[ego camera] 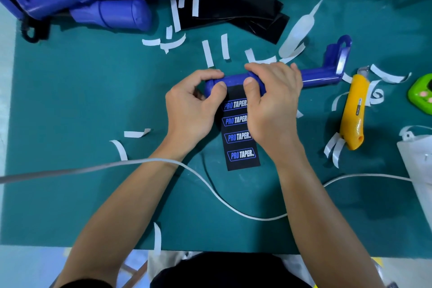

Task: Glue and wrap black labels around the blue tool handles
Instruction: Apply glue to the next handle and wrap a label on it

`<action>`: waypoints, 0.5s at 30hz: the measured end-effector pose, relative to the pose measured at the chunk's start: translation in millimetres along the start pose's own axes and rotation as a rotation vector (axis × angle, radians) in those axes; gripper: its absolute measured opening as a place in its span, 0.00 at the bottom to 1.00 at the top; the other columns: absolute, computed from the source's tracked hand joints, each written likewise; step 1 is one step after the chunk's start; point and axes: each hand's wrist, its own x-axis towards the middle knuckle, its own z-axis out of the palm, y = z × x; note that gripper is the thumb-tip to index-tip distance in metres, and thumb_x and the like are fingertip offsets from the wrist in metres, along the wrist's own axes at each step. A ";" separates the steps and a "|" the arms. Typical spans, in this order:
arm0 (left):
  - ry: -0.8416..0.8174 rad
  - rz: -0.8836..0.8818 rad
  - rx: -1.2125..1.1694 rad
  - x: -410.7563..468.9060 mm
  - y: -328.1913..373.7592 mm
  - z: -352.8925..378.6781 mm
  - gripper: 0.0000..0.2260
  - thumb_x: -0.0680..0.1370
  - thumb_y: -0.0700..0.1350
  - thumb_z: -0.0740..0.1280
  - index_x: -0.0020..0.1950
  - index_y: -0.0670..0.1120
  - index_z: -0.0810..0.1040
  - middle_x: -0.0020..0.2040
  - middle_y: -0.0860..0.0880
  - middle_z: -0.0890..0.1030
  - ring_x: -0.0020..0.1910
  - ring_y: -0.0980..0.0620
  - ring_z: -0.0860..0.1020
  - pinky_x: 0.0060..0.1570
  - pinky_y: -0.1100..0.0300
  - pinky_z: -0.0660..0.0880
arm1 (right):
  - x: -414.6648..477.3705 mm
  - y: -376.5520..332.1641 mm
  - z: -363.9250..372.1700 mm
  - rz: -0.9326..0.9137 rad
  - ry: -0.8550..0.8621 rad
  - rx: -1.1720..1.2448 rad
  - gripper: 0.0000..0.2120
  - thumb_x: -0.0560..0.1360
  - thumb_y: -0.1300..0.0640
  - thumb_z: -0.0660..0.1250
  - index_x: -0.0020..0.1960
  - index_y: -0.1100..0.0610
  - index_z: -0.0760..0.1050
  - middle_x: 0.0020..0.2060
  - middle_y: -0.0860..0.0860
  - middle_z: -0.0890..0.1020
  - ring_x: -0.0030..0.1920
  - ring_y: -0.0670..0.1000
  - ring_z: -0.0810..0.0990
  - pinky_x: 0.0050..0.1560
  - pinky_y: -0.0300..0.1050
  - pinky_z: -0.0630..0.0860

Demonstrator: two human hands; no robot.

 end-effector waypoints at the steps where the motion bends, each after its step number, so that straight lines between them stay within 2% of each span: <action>1: 0.001 0.002 -0.003 -0.5 0.4 0.2 0.06 0.74 0.53 0.71 0.47 0.65 0.83 0.44 0.65 0.85 0.27 0.59 0.70 0.33 0.69 0.68 | -0.1 0.4 -1.0 0.001 -0.002 0.011 0.11 0.82 0.59 0.65 0.60 0.60 0.83 0.53 0.50 0.84 0.61 0.56 0.77 0.78 0.59 0.56; 7: 0.034 0.021 0.060 -5.9 0.6 5.5 0.03 0.74 0.56 0.73 0.47 0.62 0.82 0.41 0.64 0.83 0.30 0.59 0.73 0.36 0.66 0.70 | -2.2 -5.0 3.6 0.011 0.034 -0.019 0.13 0.80 0.52 0.71 0.58 0.61 0.83 0.49 0.52 0.83 0.58 0.58 0.78 0.79 0.58 0.56; 15: 0.043 0.010 0.103 -8.4 -0.3 4.8 0.03 0.73 0.55 0.72 0.45 0.64 0.81 0.41 0.65 0.83 0.31 0.59 0.75 0.38 0.67 0.71 | -3.2 3.4 -3.5 -0.011 -0.008 0.028 0.12 0.82 0.60 0.65 0.62 0.60 0.83 0.54 0.50 0.84 0.61 0.57 0.77 0.76 0.60 0.60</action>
